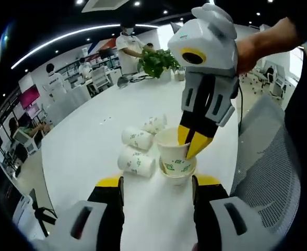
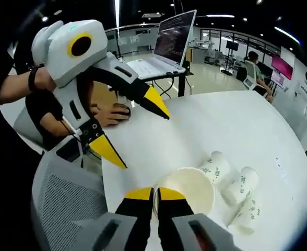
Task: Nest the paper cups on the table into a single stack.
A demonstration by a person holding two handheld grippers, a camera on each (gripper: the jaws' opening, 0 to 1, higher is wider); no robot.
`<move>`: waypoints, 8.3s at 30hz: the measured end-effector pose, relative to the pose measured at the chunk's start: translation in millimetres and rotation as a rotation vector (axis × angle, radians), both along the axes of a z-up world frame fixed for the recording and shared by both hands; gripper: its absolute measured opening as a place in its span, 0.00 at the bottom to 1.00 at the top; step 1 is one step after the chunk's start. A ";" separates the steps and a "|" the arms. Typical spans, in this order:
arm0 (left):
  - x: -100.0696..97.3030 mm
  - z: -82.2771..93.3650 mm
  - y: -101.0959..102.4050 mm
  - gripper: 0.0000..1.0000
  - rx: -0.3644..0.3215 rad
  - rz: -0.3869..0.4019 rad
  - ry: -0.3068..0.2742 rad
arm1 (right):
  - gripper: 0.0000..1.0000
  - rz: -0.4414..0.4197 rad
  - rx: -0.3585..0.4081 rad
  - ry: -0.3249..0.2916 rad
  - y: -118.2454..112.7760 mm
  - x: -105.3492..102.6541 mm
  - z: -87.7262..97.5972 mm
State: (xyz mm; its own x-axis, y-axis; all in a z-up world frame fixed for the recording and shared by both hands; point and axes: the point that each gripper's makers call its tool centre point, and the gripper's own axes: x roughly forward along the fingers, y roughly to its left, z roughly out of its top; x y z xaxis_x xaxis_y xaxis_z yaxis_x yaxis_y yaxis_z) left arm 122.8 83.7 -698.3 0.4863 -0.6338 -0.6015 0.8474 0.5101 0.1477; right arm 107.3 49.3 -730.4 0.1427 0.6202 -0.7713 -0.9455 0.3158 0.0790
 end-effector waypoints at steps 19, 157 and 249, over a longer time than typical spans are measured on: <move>-3.7 -1.6 -1.3 0.50 -0.003 0.007 0.016 | 0.09 -0.014 -0.003 -0.013 -2.0 7.8 -2.5; 14.2 6.3 -81.6 0.36 0.139 -0.279 -0.139 | 0.33 -0.339 0.467 0.302 -18.6 27.7 57.4; 4.0 -21.3 -28.8 0.63 -0.068 0.018 0.096 | 0.15 -0.105 0.144 0.107 -21.9 2.5 14.9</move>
